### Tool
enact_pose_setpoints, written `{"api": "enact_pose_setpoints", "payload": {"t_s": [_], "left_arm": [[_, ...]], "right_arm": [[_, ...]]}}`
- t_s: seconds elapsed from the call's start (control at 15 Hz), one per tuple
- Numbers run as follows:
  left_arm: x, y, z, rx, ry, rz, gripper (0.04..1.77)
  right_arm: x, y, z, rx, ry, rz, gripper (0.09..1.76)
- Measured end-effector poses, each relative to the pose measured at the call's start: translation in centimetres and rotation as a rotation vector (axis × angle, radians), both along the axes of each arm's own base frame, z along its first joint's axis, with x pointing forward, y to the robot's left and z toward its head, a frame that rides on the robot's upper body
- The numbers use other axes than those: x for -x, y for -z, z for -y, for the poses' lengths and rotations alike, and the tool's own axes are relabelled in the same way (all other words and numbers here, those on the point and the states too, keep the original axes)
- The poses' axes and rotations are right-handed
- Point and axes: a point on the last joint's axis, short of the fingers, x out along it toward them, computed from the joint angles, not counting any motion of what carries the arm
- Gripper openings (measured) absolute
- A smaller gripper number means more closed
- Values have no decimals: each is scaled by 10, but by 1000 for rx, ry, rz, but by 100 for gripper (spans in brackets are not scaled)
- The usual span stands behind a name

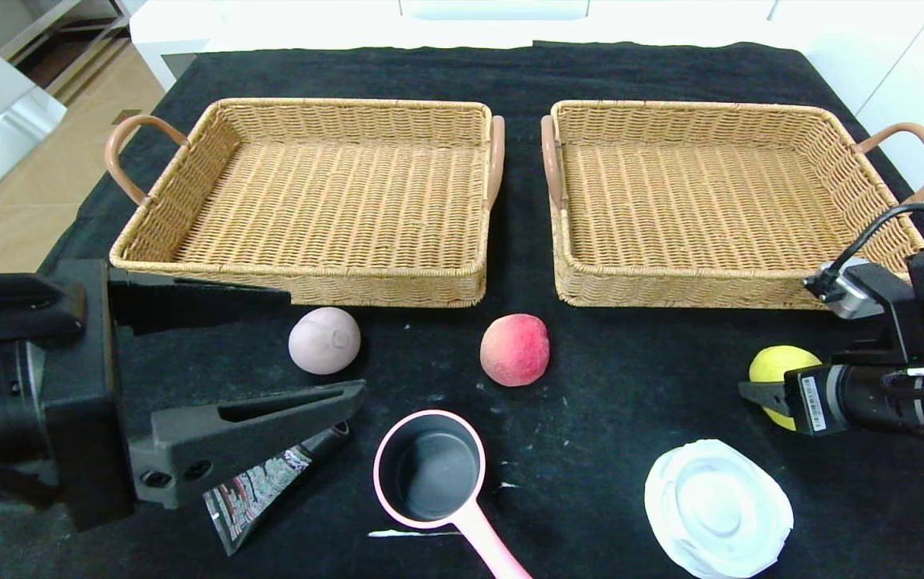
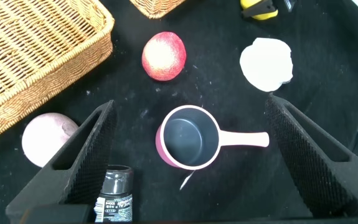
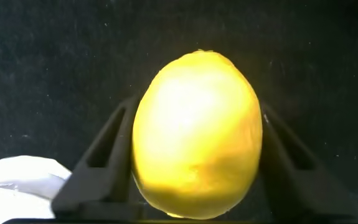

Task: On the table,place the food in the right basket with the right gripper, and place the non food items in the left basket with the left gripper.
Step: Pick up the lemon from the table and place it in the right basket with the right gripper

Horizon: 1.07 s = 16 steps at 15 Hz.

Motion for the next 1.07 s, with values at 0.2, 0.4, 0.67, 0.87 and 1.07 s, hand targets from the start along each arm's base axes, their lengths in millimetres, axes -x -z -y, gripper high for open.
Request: {"api": "enact_pose_setpoints", "payload": {"t_s": [0.2, 0.4, 0.67, 0.87, 1.07], "left_arm": [[0, 0, 0, 2, 0, 0, 172], [0, -1, 0, 2, 0, 2, 172], [0, -1, 0, 2, 1, 3, 172], [1, -1, 0, 1, 0, 2, 172], [0, 0, 0, 1, 0, 2, 172]], "right_arm": [[0, 0, 0, -1, -1, 1, 115], [0, -1, 0, -2, -1, 4, 114], [0, -1, 0, -1, -2, 5, 114], [2, -3, 0, -4, -2, 12, 114], [8, -11, 1, -13, -6, 40, 114]]}}
